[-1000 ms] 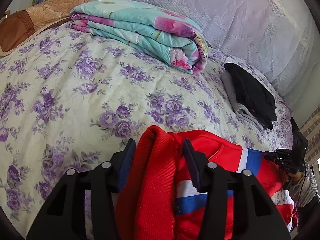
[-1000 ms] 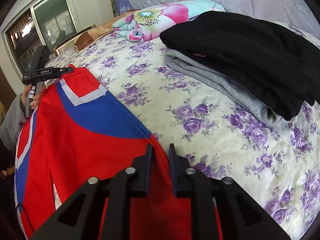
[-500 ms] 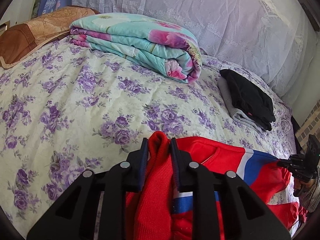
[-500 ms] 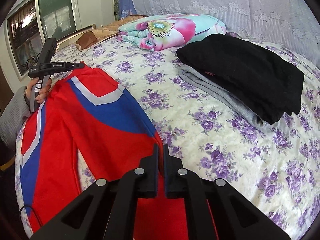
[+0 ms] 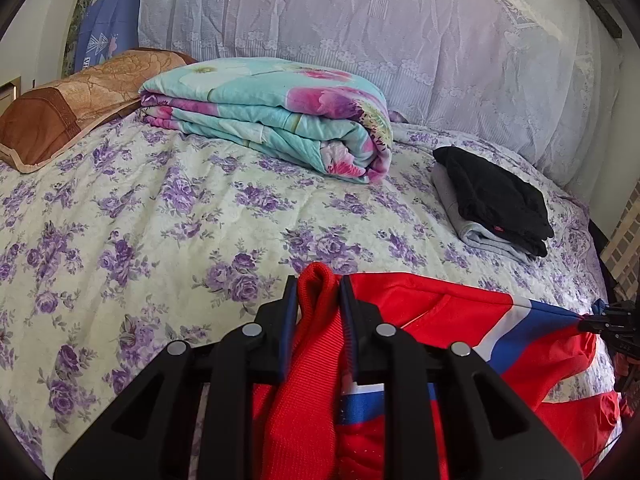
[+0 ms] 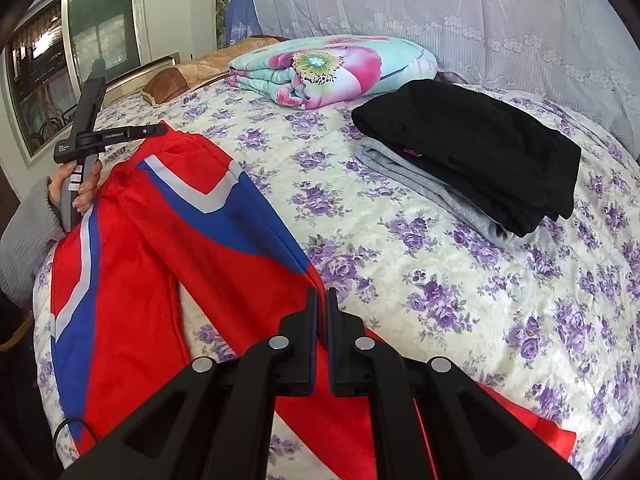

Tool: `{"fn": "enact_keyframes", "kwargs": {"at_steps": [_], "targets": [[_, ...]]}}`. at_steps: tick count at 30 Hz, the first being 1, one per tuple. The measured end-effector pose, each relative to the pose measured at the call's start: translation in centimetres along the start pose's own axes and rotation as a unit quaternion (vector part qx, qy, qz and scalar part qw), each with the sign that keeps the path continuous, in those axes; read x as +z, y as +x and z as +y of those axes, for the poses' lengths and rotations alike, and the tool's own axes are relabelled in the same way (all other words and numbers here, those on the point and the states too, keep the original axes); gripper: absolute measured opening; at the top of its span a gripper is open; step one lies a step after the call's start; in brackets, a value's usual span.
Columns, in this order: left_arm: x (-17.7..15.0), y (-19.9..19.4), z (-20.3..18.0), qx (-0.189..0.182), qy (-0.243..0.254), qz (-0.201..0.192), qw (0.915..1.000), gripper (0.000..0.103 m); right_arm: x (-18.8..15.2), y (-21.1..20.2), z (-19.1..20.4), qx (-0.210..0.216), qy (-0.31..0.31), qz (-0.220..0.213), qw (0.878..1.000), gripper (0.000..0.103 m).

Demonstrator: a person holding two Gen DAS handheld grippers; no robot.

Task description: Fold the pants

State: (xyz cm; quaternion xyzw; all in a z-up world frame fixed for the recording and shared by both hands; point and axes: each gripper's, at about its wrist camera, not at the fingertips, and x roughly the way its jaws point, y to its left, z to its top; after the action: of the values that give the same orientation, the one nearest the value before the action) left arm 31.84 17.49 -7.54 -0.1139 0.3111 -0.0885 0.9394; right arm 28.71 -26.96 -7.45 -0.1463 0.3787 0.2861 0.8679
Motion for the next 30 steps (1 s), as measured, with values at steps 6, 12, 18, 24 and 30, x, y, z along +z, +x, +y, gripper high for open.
{"fn": "enact_keyframes", "kwargs": {"at_steps": [6,12,18,24,30], "targets": [[0.2,-1.6,-0.3,0.002,0.005,-0.026,0.9996,0.019,-0.6,-2.0,1.3,-0.004,0.004,-0.017,1.0,0.004],[0.4,-3.7,-1.6,0.007,0.021,-0.047,0.9987,0.018,-1.4,-4.4,2.9,-0.008,-0.002,-0.033,0.999,0.004],[0.0,-5.7,-2.2,0.011,0.031,-0.053,0.998,0.017,-2.6,-6.7,4.2,-0.009,-0.004,-0.051,0.999,0.004],[-0.8,-8.5,-2.2,0.015,0.041,-0.062,0.9971,0.017,-4.2,-8.5,6.1,-0.008,-0.013,-0.064,0.998,0.004],[-2.3,-11.1,-1.7,0.019,0.043,-0.067,0.9967,0.018,-6.3,-10.0,8.5,-0.003,-0.028,-0.07,0.997,0.004]]}}
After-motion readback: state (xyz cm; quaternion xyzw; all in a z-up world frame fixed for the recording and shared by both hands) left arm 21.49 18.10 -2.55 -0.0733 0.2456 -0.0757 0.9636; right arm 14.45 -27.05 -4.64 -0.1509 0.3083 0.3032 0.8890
